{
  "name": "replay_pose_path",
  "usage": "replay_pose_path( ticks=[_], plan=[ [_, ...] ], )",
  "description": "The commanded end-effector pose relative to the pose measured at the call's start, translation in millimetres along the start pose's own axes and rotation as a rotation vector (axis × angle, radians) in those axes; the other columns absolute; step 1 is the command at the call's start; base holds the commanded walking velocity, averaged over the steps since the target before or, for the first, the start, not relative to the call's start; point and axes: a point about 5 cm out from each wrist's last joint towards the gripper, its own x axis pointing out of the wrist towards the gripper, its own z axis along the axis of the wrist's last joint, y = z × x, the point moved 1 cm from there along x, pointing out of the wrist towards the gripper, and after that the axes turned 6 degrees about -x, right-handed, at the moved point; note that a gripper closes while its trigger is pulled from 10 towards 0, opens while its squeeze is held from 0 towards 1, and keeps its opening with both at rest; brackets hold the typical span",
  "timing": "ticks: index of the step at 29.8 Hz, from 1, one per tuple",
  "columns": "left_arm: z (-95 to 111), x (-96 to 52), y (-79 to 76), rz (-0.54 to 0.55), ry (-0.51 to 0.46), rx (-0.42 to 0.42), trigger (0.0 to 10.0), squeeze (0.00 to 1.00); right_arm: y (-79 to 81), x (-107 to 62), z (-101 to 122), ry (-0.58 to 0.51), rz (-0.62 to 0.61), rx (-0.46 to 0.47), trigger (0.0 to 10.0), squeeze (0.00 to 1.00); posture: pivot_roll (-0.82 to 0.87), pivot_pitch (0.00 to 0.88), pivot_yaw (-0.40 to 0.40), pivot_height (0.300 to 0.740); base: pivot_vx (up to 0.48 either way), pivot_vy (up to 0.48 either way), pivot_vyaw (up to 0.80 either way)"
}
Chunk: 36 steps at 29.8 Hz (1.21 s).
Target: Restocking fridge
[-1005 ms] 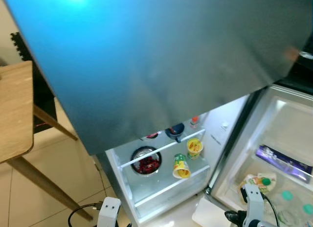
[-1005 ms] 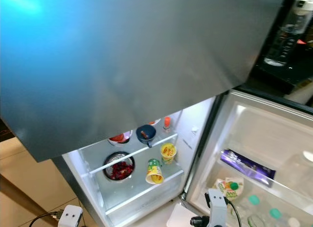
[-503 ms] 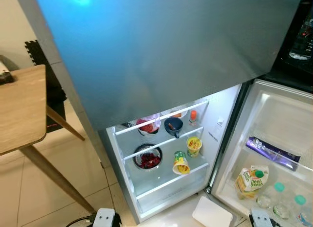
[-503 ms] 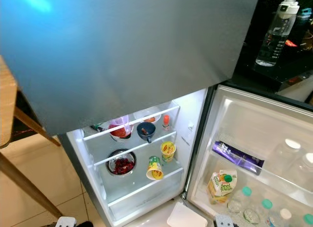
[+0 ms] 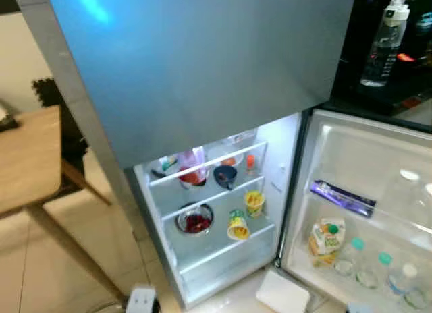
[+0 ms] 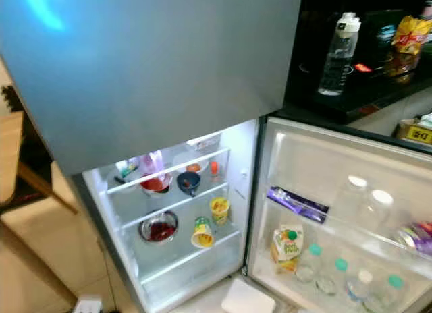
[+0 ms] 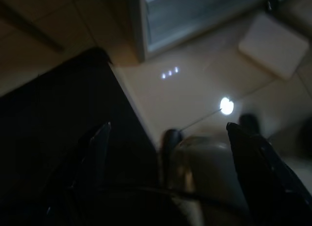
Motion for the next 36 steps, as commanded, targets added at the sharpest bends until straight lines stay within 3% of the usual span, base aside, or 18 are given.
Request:
replay_pose_path(
  ticks=[1,6,29,36],
  plan=[
    [-2.7,-1.8,4.6,0.01,0.015,0.003,10.0,0.0,6.3,2.5,11.4,-0.035,0.014,-0.02,10.0,0.0,-0.05,0.002,-0.011,0.74,0.0,0.0,0.0],
    [4.3,0.5,1.8,-0.018,-0.006,-0.004,10.0,0.0,6.3,2.6,13.3,-0.036,0.019,-0.044,10.0,0.0,-0.05,0.0,-0.02,0.74,0.0,-0.065,0.0],
    [5.0,2.5,-2.5,-0.037,0.014,0.018,10.0,0.0,8.5,3.0,15.3,-0.035,0.038,-0.076,10.0,0.0,-0.06,0.0,-0.022,0.74,0.0,-0.468,0.0],
    [6.8,4.1,-3.8,-0.019,0.012,0.001,10.0,0.0,9.7,3.4,16.9,-0.035,0.043,-0.091,10.0,0.0,-0.06,0.0,-0.021,0.74,0.0,0.0,0.0]
  ],
)
